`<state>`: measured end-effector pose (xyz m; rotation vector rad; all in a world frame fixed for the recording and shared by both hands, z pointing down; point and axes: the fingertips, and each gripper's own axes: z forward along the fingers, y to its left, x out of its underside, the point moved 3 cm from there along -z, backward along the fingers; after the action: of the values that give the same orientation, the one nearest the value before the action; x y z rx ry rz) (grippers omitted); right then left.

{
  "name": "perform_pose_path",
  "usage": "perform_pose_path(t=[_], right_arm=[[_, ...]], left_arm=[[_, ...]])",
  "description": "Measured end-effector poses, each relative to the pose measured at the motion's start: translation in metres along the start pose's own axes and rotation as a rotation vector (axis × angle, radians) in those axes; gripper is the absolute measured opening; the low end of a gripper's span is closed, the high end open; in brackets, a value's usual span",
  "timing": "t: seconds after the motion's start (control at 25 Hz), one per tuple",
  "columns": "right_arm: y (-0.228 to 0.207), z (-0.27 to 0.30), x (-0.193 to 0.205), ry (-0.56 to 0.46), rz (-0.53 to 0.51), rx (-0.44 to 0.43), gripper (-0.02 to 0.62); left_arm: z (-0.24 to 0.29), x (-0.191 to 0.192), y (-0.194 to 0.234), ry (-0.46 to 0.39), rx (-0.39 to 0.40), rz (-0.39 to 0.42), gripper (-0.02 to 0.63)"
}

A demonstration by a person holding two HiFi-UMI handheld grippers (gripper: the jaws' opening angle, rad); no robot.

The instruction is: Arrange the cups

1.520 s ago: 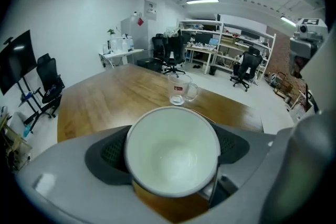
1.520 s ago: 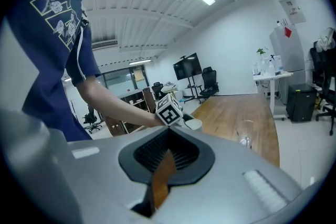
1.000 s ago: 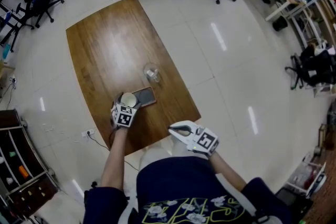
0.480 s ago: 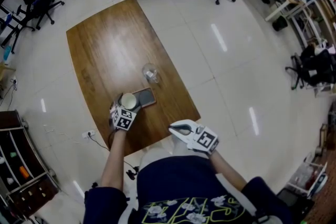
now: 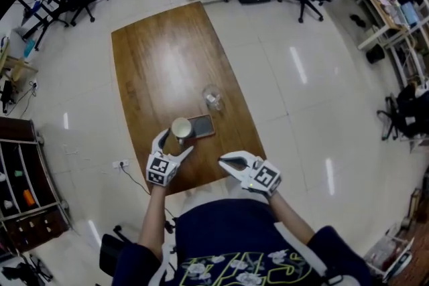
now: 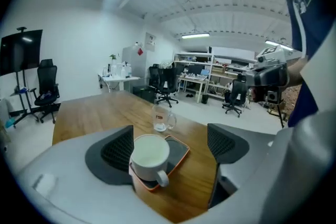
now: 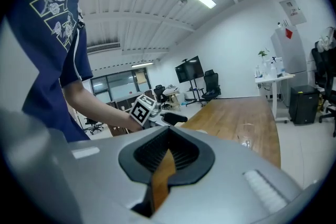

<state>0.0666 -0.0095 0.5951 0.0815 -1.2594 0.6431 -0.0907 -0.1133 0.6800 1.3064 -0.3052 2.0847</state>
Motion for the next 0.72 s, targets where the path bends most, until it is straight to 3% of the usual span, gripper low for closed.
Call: perform_pose_path(t=[0.08, 0.2, 0.36, 0.44, 0.56, 0.72], right_arm=[[-0.002, 0.009, -0.007, -0.014, -0.019, -0.026, 0.000], [-0.003, 0.017, -0.013, -0.031, -0.041, -0.057, 0.000], [-0.003, 0.021, -0.021, -0.055, -0.049, -0.075, 0.000], [-0.002, 0.023, -0.023, -0.072, -0.048, -0.084, 0.000], [-0.003, 0.024, -0.023, -0.093, -0.058, -0.086, 0.000], [-0.008, 0.024, -0.025, -0.108, -0.063, -0.086, 0.000]], left_arm=[[-0.015, -0.011, -0.010, -0.042, 0.014, 0.023, 0.403], [-0.033, -0.028, -0.022, -0.097, 0.022, 0.026, 0.215], [-0.051, -0.050, -0.034, -0.198, 0.031, -0.016, 0.198], [-0.057, -0.057, -0.042, -0.228, 0.026, 0.009, 0.192], [-0.070, -0.075, -0.058, -0.301, 0.023, 0.054, 0.107], [-0.082, -0.091, -0.077, -0.358, 0.021, 0.098, 0.060]])
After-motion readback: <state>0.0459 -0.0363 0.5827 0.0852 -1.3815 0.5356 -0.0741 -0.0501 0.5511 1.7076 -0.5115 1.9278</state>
